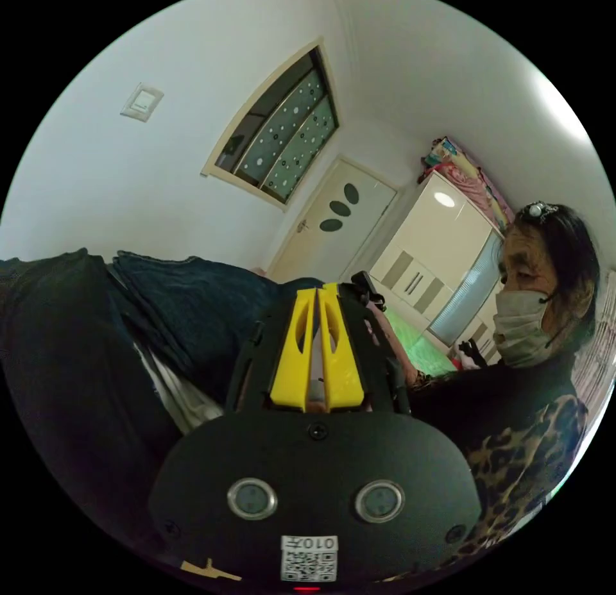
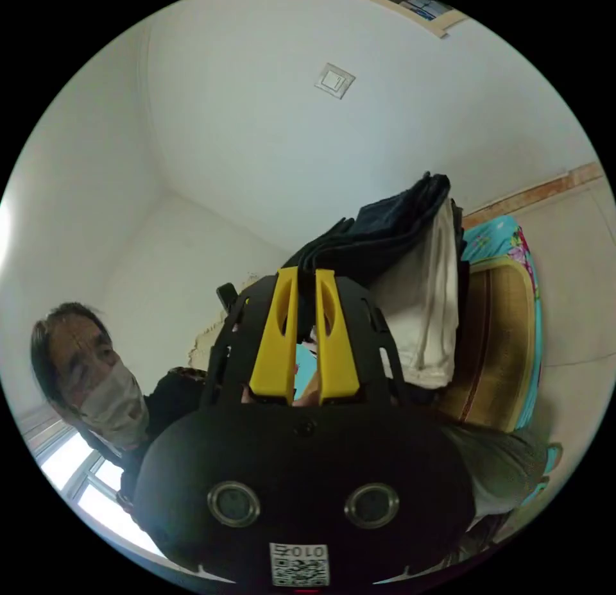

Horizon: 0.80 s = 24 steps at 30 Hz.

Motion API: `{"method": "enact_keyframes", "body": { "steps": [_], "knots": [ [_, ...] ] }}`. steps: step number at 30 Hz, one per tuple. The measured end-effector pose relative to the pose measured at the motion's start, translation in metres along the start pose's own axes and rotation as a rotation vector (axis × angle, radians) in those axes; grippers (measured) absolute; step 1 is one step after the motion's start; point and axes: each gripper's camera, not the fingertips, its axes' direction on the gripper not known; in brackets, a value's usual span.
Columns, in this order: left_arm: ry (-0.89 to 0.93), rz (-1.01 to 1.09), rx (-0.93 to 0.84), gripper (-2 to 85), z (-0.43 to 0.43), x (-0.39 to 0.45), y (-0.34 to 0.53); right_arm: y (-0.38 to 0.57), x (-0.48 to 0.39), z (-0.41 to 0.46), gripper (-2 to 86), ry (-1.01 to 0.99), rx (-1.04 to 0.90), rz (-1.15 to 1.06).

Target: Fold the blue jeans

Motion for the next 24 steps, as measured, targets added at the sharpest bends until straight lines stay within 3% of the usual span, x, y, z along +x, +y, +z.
{"method": "enact_keyframes", "body": {
  "steps": [6,14,17,24],
  "knots": [
    [-0.107,0.106,0.015,4.8,-0.014,0.066,0.014,0.041,0.043,0.046,5.9,-0.03,0.002,-0.003],
    [-0.669,0.427,-0.243,16.3,0.061,0.174,0.038,0.129,0.118,0.088,5.9,-0.142,0.077,0.085],
    [-0.935,0.505,-0.278,16.3,0.092,0.198,0.053,0.153,0.126,0.107,5.9,-0.125,0.077,0.074],
    [-1.068,0.495,-0.347,6.6,0.144,0.2,0.077,0.201,0.146,0.151,5.7,-0.126,0.06,0.065]
  ]
}}
